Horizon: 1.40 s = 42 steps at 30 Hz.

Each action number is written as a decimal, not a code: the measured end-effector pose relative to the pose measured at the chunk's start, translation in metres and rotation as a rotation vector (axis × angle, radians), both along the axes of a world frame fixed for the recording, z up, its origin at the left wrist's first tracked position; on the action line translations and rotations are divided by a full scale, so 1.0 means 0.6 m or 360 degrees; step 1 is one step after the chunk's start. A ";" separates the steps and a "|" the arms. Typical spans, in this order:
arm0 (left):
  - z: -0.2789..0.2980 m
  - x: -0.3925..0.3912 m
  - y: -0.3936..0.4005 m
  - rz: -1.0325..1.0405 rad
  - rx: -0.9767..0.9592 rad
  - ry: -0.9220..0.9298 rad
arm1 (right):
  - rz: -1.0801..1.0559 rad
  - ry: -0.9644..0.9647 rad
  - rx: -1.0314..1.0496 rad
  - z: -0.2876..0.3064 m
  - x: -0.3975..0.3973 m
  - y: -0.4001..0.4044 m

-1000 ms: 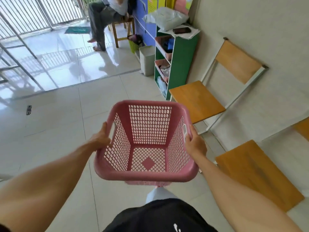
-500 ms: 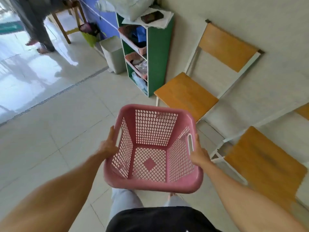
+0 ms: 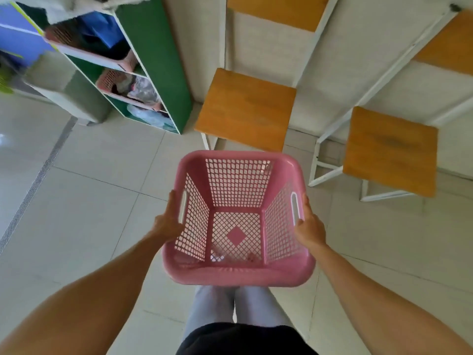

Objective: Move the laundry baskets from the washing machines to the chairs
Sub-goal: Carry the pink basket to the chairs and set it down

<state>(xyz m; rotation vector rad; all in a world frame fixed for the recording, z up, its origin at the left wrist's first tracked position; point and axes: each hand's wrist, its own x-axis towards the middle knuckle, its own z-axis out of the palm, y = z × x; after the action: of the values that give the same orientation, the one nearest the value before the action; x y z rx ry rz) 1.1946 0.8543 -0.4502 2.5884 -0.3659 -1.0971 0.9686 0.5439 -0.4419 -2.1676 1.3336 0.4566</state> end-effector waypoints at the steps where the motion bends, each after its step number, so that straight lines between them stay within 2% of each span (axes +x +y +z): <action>1: -0.012 0.011 -0.002 -0.0014 0.0017 -0.0030 | -0.0024 -0.0031 -0.0012 -0.010 0.005 0.002; 6: -0.116 0.078 -0.027 -0.0212 -0.0027 -0.0133 | -0.0139 -0.0111 0.0030 -0.110 0.023 0.016; 12: -0.279 0.133 -0.060 -0.0400 -0.0188 -0.0287 | -0.0277 -0.0259 -0.0142 -0.268 0.041 0.025; 17: -0.381 0.147 -0.072 -0.0500 -0.0312 -0.0385 | -0.0305 -0.0291 -0.0165 -0.352 0.047 0.014; 20: -0.399 0.141 -0.084 -0.0450 -0.0373 -0.0455 | -0.0321 -0.0316 -0.0246 -0.371 0.044 0.006; 26: -0.404 0.151 -0.094 -0.0332 -0.0353 -0.0504 | -0.0262 -0.0319 -0.0190 -0.386 0.036 0.012; 31: -0.412 0.124 -0.080 -0.0229 -0.0244 -0.0297 | -0.0135 -0.0286 -0.0169 -0.403 0.041 -0.005; 33: -0.416 0.118 -0.078 -0.0175 -0.0223 -0.0333 | -0.0133 -0.0304 -0.0167 -0.408 0.040 -0.009; 36: -0.419 0.128 -0.079 -0.0266 -0.0245 -0.0320 | -0.0115 -0.0289 -0.0174 -0.410 0.041 -0.001; 39: -0.400 0.145 -0.084 -0.0404 -0.0119 -0.0273 | -0.0131 -0.0147 -0.0091 -0.400 0.046 -0.007; 42: -0.343 0.153 -0.092 -0.0433 0.0064 -0.0195 | 0.0000 0.0073 0.0050 -0.363 0.042 -0.023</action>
<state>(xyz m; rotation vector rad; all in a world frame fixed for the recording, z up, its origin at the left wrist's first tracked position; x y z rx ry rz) 1.2866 0.7992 -0.6561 2.7064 -0.7507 -1.0397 0.9938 0.5298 -0.6595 -2.1436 1.3418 0.5265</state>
